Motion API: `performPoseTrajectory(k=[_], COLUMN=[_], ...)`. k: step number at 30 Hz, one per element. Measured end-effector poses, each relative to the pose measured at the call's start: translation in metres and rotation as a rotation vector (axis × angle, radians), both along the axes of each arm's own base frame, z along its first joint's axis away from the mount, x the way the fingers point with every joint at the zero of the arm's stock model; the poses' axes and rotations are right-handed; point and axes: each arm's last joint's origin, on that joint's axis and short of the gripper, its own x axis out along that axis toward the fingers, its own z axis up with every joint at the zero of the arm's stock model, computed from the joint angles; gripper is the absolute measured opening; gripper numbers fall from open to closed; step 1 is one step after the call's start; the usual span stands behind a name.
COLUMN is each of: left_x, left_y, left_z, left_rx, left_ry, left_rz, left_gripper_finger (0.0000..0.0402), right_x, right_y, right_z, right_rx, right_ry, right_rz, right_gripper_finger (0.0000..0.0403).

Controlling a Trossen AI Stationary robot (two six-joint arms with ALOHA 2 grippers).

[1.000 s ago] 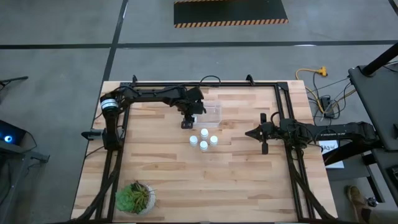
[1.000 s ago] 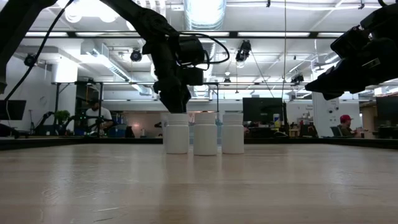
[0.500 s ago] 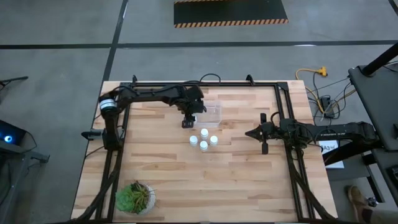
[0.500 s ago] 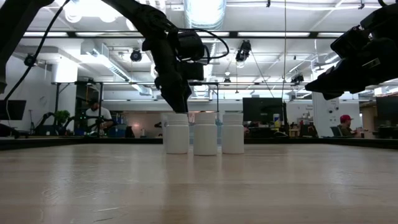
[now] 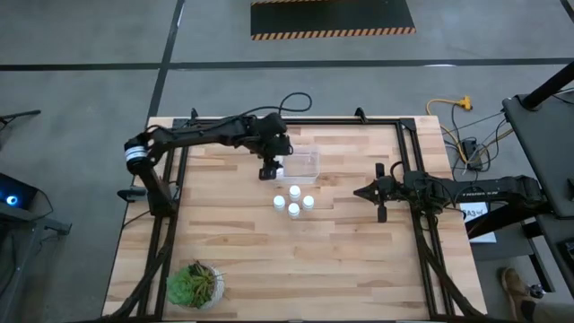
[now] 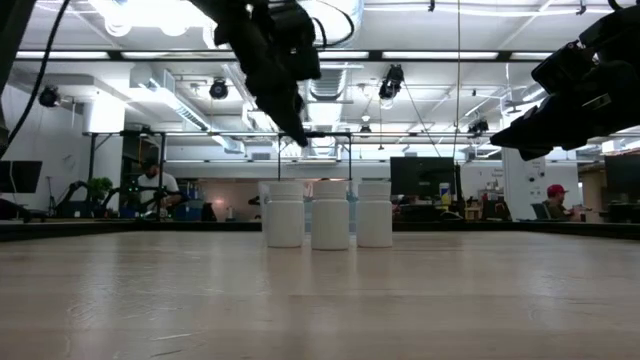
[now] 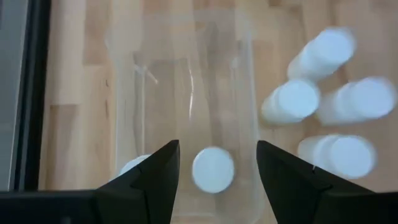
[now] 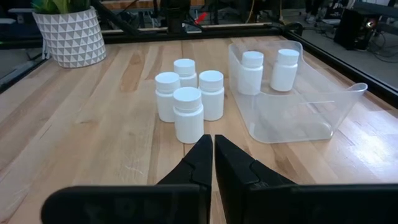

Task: Pick and place pill bottles into a basket
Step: Put the white pill bottle into the transparent bin

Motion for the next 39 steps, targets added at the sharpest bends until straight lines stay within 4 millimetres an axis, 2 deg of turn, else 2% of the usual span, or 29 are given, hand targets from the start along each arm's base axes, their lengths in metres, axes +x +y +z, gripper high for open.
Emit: performPoseTrajectory(k=[7, 13, 17, 25, 39], left_x=[-0.005, 0.002, 0.008, 0.014, 0.015], left_y=[-0.03, -0.063, -0.075, -0.084, -0.093], left_z=[0.022, 0.016, 0.006, -0.006, -0.011], left_rx=[-0.051, -0.061, -0.076, -0.094, -0.113], left_ry=[-0.065, -0.024, 0.022, 0.068, 0.097], left_rz=[-0.081, -0.185, -0.217, -0.222, -0.218], left_gripper_finger=[0.0195, 0.0195, 0.0195, 0.0195, 0.0195], right_x=[0.0, 0.0, 0.0, 0.0, 0.0], right_y=[0.0, 0.0, 0.0, 0.0, 0.0], right_z=[0.0, 0.0, 0.0, 0.0, 0.0], right_rx=[-0.001, -0.013, -0.015, 0.002, 0.0], right_ry=[-0.002, -0.001, -0.003, -0.004, -0.004], right_rz=[0.0, 0.003, 0.004, 0.0, 0.001], right_gripper_finger=[0.0009, 0.0009, 0.0009, 0.0009, 0.0009])
